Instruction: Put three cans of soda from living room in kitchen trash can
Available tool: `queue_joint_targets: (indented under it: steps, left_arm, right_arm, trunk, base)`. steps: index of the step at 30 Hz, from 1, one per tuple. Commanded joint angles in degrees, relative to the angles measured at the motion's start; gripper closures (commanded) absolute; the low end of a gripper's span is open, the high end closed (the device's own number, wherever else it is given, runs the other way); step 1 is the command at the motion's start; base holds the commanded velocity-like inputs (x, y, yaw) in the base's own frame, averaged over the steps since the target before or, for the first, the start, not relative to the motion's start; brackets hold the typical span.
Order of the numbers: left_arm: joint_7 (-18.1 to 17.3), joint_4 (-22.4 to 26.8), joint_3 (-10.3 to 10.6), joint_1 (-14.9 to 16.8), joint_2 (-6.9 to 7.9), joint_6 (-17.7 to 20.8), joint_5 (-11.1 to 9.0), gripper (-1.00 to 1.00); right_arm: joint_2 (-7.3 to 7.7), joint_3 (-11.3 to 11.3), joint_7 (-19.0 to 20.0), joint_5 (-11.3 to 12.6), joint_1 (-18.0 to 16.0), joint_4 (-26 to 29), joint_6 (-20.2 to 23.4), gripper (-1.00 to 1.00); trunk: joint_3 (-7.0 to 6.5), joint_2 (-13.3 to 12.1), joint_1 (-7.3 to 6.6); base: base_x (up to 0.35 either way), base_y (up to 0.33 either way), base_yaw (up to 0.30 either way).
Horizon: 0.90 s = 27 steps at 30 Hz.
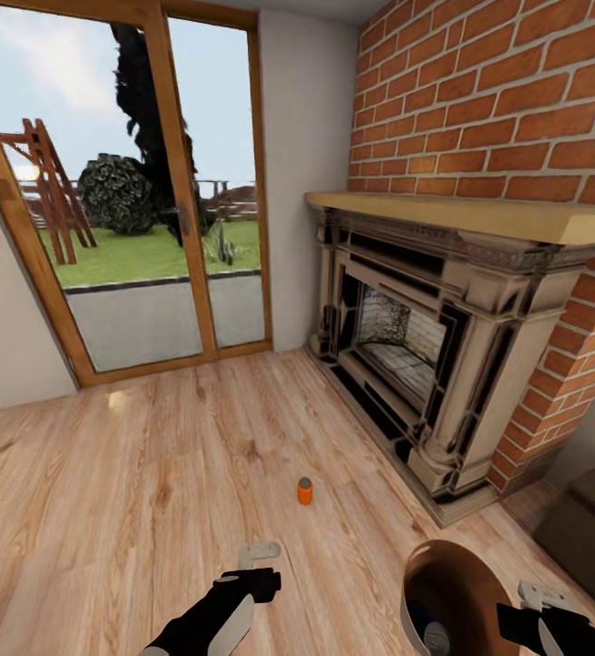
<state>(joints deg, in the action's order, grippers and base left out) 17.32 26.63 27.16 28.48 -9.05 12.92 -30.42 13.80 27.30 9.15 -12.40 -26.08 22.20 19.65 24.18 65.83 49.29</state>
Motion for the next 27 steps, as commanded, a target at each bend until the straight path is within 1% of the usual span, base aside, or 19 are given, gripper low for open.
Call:
queue_joint_targets:
  steps: [1, 9, 15, 21, 27]
  left_arm:
    - [0.0, 0.0, 0.0, 0.0, 0.00, 0.0, 0.0, -1.00]
    - [0.0, 0.0, 0.0, 0.0, -0.01, 0.0, 0.0, -1.00]
    - [0.0, 0.0, 0.4, 0.0, -0.03, 0.0, 0.0, -1.00]
    - [0.0, 0.1, 1.1, 0.0, -0.08, 0.0, -0.1, -1.00]
    - [0.0, 0.2, 1.2, 0.0, -0.09, -0.1, -0.1, -1.00]
  right_arm:
    - [0.00, 0.1, 0.4, 0.5, 0.0, 0.0, 0.0, 1.00]
    - [0.00, 0.1, 0.4, 0.5, 0.0, 0.0, 0.0, 1.00]
    - [0.00, 0.1, 0.4, 0.5, 0.0, 0.0, 0.0, 1.00]
    - [0.00, 0.1, 0.4, 0.5, 0.0, 0.0, 0.0, 1.00]
    - [0.03, 0.2, 0.5, 0.4, 0.0, -0.2, -0.4, 1.00]
  trunk:
    - [-0.01, 0.0, 0.00]
    - [-0.01, 0.0, 0.00]
    - [-0.01, 0.0, 0.00]
    - [-0.01, 0.0, 0.00]
    - [-0.01, 0.0, 0.00]
  base:
    - [0.172, 0.038, 0.000]
    - [0.113, 0.002, 0.000]
    - [0.089, -0.145, 0.000]
    - [-0.008, -0.033, 0.000]
    - [-0.053, -0.005, 0.000]
